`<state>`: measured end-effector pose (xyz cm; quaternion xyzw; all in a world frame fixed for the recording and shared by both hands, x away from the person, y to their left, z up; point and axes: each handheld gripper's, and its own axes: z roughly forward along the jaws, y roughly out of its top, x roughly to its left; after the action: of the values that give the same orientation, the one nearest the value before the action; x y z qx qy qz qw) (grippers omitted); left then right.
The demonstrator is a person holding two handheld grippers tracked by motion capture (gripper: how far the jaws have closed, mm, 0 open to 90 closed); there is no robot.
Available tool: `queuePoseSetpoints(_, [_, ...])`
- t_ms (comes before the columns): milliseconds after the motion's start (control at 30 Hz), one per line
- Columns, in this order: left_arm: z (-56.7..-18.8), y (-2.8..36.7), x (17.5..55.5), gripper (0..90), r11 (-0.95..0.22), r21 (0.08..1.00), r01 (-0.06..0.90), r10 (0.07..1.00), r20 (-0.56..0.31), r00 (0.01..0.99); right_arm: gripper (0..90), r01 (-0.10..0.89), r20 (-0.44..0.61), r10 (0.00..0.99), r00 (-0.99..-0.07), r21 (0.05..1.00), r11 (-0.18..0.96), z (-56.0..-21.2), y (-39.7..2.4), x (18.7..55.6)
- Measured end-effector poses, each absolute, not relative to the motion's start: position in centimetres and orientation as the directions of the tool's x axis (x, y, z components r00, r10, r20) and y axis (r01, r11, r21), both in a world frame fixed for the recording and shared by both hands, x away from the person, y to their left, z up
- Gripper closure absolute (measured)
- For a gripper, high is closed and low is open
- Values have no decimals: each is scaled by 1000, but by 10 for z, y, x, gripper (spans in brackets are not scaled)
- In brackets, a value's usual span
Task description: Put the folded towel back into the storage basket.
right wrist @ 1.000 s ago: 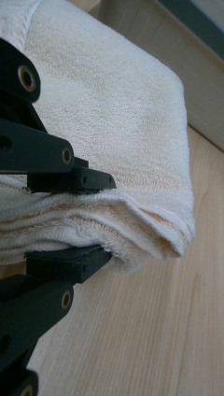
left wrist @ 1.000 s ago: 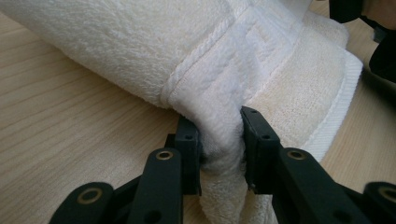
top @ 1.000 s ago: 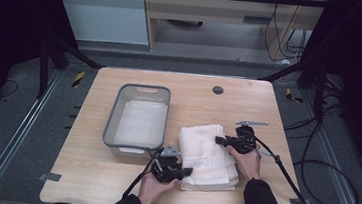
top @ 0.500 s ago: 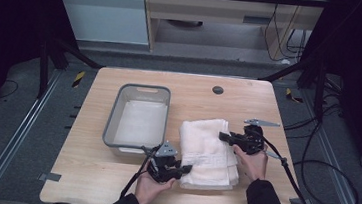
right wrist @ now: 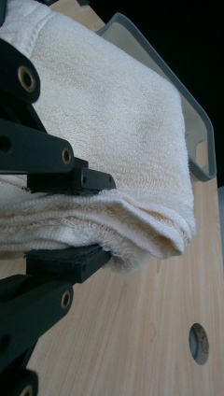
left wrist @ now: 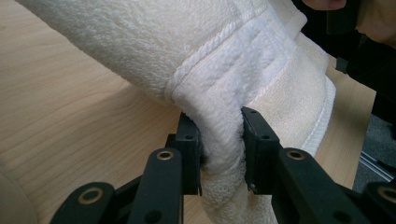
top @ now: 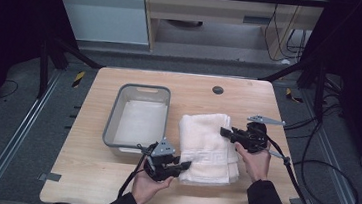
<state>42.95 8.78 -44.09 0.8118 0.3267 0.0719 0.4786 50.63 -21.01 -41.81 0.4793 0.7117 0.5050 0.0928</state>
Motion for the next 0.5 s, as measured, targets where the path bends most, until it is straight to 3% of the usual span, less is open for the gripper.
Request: queuePoseSetpoints(500, [-424, 92, 425, 705, -323, 844, 429, 604, -165, 780, 674, 536, 309, 782, -541, 843, 37, -399, -206, 499])
